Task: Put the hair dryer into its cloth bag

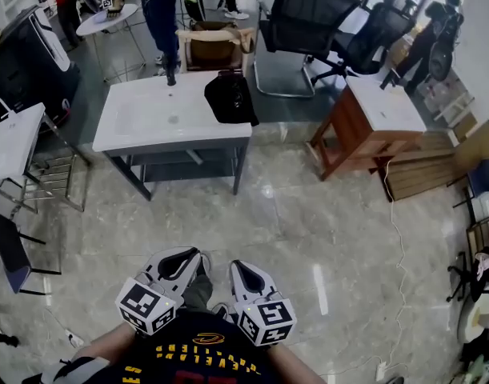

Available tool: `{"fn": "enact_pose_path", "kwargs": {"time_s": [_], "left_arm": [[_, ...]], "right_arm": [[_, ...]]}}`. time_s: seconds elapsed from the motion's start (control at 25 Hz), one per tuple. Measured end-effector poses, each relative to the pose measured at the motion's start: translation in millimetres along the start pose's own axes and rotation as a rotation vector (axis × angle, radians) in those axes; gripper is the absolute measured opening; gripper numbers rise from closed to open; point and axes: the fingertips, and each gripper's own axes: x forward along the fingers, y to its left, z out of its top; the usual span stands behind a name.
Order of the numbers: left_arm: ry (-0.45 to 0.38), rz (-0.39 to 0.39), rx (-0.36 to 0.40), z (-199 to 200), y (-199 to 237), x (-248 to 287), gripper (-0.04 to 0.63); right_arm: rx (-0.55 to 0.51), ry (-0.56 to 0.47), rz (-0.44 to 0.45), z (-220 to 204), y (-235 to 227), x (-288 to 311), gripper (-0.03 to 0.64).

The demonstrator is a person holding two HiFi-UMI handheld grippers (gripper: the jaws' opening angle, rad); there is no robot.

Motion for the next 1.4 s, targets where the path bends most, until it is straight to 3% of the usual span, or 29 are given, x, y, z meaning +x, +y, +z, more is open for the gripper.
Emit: {"fn": "enact_pose_path", "kwargs": {"time_s": [0.36, 0.64, 1.12, 1.4], "left_arm": [[-0.022, -0.070, -0.006, 46.4, 77.4, 66.0, 0.015], [-0.021, -0.070, -0.062, 54.4, 141.4, 96.0, 0.015], [-0.004, 0.009, -0.098, 64.9, 205.5, 145.1, 0.015], [-0.046, 0.125, -0.075, 110.7, 246.8, 197.0, 0.015]], "right_arm": [[0.005, 0.003, -0.072, 58.0, -37.2, 76.4, 0.008], [0.016, 0.042, -0.080, 78.5, -50.4, 137.9, 0.008], [0.040, 0.106, -0.003, 104.3, -87.2, 215.8, 0.008], [-0.022, 0.092, 0.083, 167.2, -129.5, 265.2, 0.008]]}}
